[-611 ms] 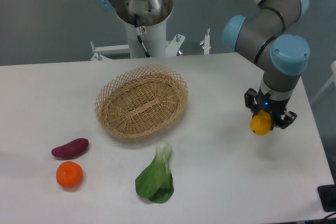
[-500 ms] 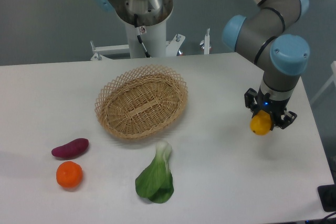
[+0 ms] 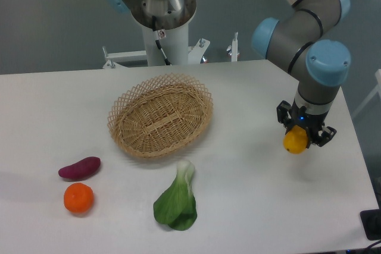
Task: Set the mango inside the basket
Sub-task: 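Hold the yellow mango in the gripper and begin moving it, then carry the held yellow mango over the wicker basket and lower it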
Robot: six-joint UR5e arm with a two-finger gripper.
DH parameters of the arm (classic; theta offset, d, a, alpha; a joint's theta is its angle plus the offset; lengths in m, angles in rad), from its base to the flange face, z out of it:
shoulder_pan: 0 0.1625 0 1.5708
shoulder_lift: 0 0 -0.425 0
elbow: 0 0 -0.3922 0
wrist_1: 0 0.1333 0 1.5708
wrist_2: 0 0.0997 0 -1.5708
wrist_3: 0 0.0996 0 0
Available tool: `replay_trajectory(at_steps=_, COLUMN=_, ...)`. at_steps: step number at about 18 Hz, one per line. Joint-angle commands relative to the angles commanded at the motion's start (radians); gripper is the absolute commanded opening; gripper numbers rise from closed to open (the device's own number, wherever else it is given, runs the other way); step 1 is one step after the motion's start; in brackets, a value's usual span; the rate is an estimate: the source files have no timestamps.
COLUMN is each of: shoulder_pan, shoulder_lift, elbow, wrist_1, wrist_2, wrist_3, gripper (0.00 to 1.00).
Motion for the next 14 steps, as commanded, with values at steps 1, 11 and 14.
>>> replay_trajectory(at_steps=1, shoulder_pan=-0.002, shoulder_lift=0.002, elbow=-0.002, wrist_1=0.000, wrist_2=0.000, wrist_3=-0.006, gripper=0.51)
replay_trajectory(at_steps=11, shoulder_pan=-0.008, shoulder_lift=0.018, elbow=-0.054, wrist_1=0.014, wrist_2=-0.008, wrist_3=-0.067, gripper=0.51)
replay_trajectory(at_steps=14, shoulder_pan=-0.025, shoulder_lift=0.050, elbow=-0.106, wrist_1=0.015, wrist_2=-0.008, wrist_3=-0.063, gripper=0.50)
